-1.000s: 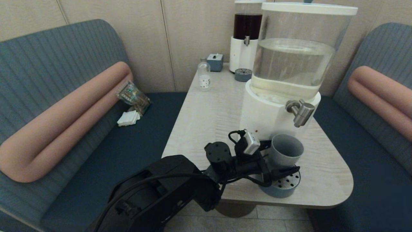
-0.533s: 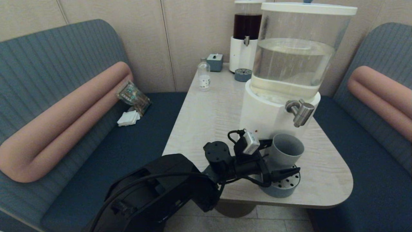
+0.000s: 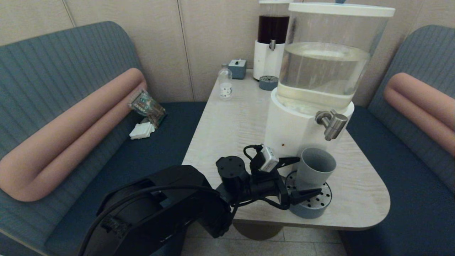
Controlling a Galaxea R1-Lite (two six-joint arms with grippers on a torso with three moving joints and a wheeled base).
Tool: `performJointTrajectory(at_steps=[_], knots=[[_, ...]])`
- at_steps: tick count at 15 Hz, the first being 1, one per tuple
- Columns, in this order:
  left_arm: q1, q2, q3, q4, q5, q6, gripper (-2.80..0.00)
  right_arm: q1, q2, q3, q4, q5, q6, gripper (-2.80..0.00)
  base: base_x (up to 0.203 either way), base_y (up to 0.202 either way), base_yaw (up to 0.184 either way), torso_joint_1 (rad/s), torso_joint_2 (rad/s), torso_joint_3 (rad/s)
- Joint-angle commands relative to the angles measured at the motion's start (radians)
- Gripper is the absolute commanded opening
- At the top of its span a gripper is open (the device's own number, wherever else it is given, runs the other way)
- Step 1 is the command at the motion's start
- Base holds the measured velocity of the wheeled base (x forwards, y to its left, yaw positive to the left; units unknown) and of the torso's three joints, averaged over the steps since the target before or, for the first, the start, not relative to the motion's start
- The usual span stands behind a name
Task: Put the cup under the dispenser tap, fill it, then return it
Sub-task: Place it under the water dispenser
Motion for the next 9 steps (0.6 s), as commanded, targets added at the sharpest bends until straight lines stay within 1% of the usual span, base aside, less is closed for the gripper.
performJointTrajectory(at_steps=[1,6,9], knots=[[0.003,-0.031,0.034,-0.009,-0.005,-0.001,0.00,0.000,0.001,0.000,0.000,0.000,0.000,-2.80,0.000,0.000,0.000,0.000,0.00,0.000],[0.005,-0.110,0.213,-0.009,-0.006,0.017,0.00,0.000,0.001,0.000,0.000,0.000,0.000,-2.80,0.000,0.000,0.000,0.000,0.00,0.000],[0.032,-0.198,0.329,-0.009,-0.010,0.024,0.00,0.000,0.001,0.000,0.000,0.000,0.000,-2.80,0.000,0.000,0.000,0.000,0.00,0.000]])
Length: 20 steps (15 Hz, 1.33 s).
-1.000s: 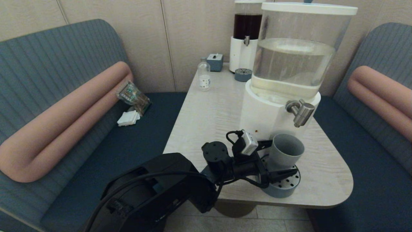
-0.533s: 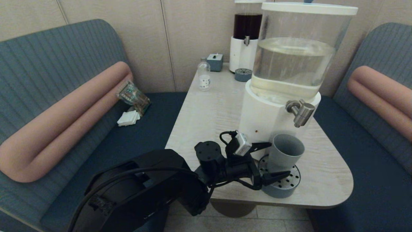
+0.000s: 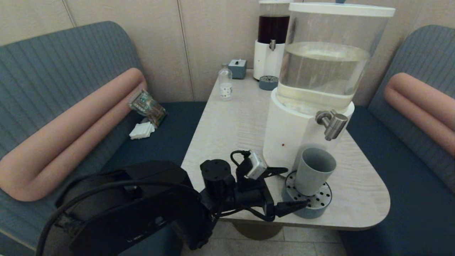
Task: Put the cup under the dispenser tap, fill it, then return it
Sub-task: Place it under the water dispenser, then turn on the faucet
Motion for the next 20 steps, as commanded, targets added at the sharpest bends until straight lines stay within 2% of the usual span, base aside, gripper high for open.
performJointTrajectory(at_steps=[1,4,5,6,8,10,12,15,16,18,20], knots=[[0.018,-0.088,0.071,-0.009,-0.006,-0.001,0.00,0.000,0.001,0.000,0.000,0.000,0.000,-2.80,0.000,0.000,0.000,0.000,0.00,0.000],[0.064,-0.262,0.242,-0.009,-0.007,-0.002,0.00,0.000,0.001,0.000,0.000,0.000,0.000,-2.80,0.000,0.000,0.000,0.000,0.00,0.000],[0.086,-0.333,0.320,-0.009,-0.006,-0.005,-0.99,0.000,0.001,0.000,0.000,0.000,0.000,-2.80,0.000,0.000,0.000,0.000,0.00,0.000],[0.113,-0.405,0.403,-0.009,-0.006,-0.006,-2.80,0.000,0.001,0.000,0.000,0.000,0.000,-2.80,0.000,0.000,0.000,0.000,0.00,0.000],[0.181,-0.555,0.541,-0.009,0.005,-0.010,-2.80,0.000,0.001,0.000,0.000,0.000,0.000,-2.80,0.000,0.000,0.000,0.000,0.00,0.000],[0.246,-0.705,0.634,-0.009,0.077,-0.022,-2.80,0.000,0.001,0.000,0.000,0.000,0.000,-2.80,0.000,0.000,0.000,0.000,0.00,0.000],[0.281,-0.869,0.707,-0.009,0.181,-0.060,-2.80,0.000,0.001,0.000,0.000,0.000,0.000,-2.80,0.000,0.000,0.000,0.000,0.00,0.000],[0.329,-1.112,0.792,-0.009,0.431,-0.131,-2.80,0.000,0.001,0.000,0.000,0.000,0.000,-2.80,0.000,0.000,0.000,0.000,0.00,0.000],[0.358,-1.176,0.837,-0.009,0.495,-0.154,-2.80,0.001,0.001,0.000,0.000,0.000,0.000,-2.80,0.000,0.000,0.000,0.000,0.00,0.000],[0.488,-1.283,0.913,-0.008,0.547,-0.175,-2.80,0.000,0.001,0.000,0.000,0.000,0.000,-2.80,0.000,0.000,0.000,0.000,0.00,0.000],[0.596,-1.411,0.948,-0.001,0.561,-0.182,-2.80,0.001,0.001,0.000,0.000,0.000,0.000,-2.80,0.000,0.000,0.000,0.000,0.00,0.000]])
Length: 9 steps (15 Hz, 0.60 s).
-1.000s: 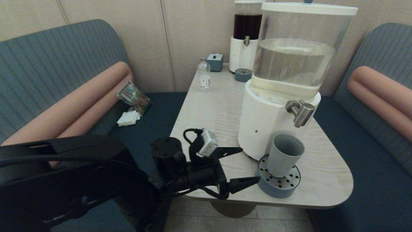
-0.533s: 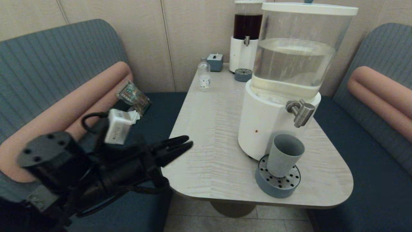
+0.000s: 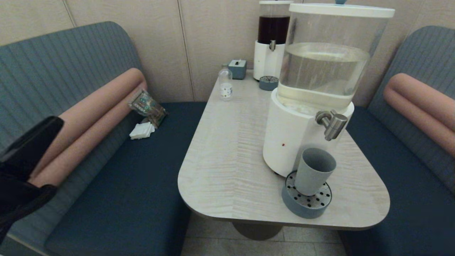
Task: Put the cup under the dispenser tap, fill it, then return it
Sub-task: Turn on the faucet
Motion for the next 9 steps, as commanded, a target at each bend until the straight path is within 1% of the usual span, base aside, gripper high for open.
performJointTrajectory(at_steps=[1,2,3,4,5,6,7,8,9], knots=[[0.068,-0.172,0.031,0.002,0.001,-0.002,-2.80,0.001,0.001,0.000,0.000,0.000,0.000,-2.80,0.000,0.000,0.000,0.000,0.00,0.000],[0.083,-0.241,0.043,0.029,0.000,-0.001,-2.80,0.000,0.001,0.000,0.000,0.000,0.000,-2.80,0.000,0.000,0.000,0.000,0.00,0.000],[0.092,-0.323,0.049,0.083,-0.010,0.001,-2.80,0.000,0.001,0.000,0.000,0.000,0.000,-2.80,0.000,0.000,0.000,0.000,0.00,0.000],[0.097,-0.414,0.045,0.172,-0.027,0.002,-2.80,0.000,0.001,0.000,0.000,0.000,0.000,-2.80,0.000,0.000,0.000,0.000,0.00,0.000],[0.100,-0.509,0.033,0.290,-0.046,0.005,-2.80,0.000,0.001,0.000,0.000,0.000,0.000,-2.80,0.000,0.000,0.000,0.000,0.00,0.000],[0.103,-0.621,0.009,0.442,-0.067,0.012,-2.80,0.002,0.001,0.000,0.000,0.000,0.000,-2.80,0.000,0.000,0.000,0.000,0.00,0.000],[0.105,-0.742,-0.025,0.626,-0.092,0.023,-2.80,0.000,0.001,0.000,0.000,0.000,0.000,-2.80,0.000,0.000,0.000,0.000,0.00,0.000],[0.109,-0.858,-0.067,0.834,-0.119,0.037,-2.80,0.000,0.001,0.000,0.000,0.000,0.000,-2.80,0.000,0.000,0.000,0.000,0.00,0.000],[0.114,-0.966,-0.114,1.069,-0.143,0.062,-2.80,0.000,0.001,0.000,0.000,0.000,0.000,-2.80,0.000,0.000,0.000,0.000,0.00,0.000]])
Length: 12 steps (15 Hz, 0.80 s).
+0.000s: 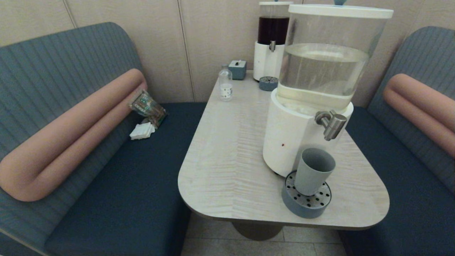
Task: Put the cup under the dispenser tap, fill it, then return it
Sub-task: Turn on the faucet
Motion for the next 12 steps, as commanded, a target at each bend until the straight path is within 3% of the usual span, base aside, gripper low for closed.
performJointTrajectory(at_steps=[1,2,3,6,8,12], knots=[[0.007,-0.260,-0.061,0.497,-0.016,0.040,-2.80,0.000,0.001,0.000,-0.001,0.000,0.000,-2.80,0.000,0.000,0.000,0.000,0.00,0.000],[0.009,-0.305,-0.073,0.622,-0.013,0.087,-2.80,0.000,0.001,0.000,-0.001,0.000,0.000,-2.80,0.000,0.000,0.000,0.000,0.00,0.000],[0.012,-0.319,-0.063,0.670,0.006,0.133,-2.80,0.000,0.001,0.000,-0.001,0.000,0.000,-2.80,0.000,0.000,0.000,0.000,0.00,0.000],[0.015,-0.315,0.118,0.550,0.064,0.240,-2.80,0.000,0.001,0.000,-0.001,0.000,0.000,-2.80,0.000,0.000,0.000,0.000,0.00,0.000],[0.015,-0.315,0.179,0.552,0.099,0.309,-2.80,0.000,0.001,0.000,-0.001,0.000,0.000,-2.80,0.000,0.000,0.000,0.000,0.00,0.000],[0.015,-0.313,0.171,0.758,0.218,0.314,-2.80,0.000,0.001,0.000,-0.001,0.000,0.000,-2.80,0.000,0.000,0.000,0.000,0.00,0.000]])
